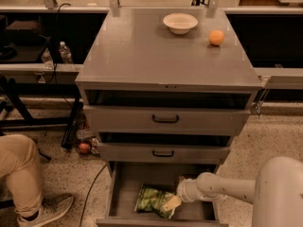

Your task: Pick green jalapeno chip bag from bottom drawer and place on counter

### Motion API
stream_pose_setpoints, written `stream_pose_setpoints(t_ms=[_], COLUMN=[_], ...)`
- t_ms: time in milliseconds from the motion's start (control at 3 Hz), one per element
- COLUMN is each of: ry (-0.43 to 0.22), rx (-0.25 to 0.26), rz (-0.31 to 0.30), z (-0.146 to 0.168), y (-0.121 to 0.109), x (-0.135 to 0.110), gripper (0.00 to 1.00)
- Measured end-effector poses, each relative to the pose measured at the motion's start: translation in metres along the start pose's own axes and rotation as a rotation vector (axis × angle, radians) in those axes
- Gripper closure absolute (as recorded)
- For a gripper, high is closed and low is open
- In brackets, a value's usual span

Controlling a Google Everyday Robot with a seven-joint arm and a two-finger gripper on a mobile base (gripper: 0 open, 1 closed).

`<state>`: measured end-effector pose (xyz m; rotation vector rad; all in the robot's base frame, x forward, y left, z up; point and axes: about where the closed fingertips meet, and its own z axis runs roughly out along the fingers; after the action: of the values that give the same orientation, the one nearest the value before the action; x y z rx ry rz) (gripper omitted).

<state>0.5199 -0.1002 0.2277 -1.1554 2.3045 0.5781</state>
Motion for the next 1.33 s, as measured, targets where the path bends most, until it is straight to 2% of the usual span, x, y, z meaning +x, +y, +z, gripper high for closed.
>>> stream_pose_setpoints(t_ms=[667,1333], ry=[0.012,0.032], rx=[-0.055,-0.101], rz=[-0.014,-0.002], z=[0.052,0.083], y=[0.003,0.005], x=[0.010,0.019], gripper=[0.00,0.00])
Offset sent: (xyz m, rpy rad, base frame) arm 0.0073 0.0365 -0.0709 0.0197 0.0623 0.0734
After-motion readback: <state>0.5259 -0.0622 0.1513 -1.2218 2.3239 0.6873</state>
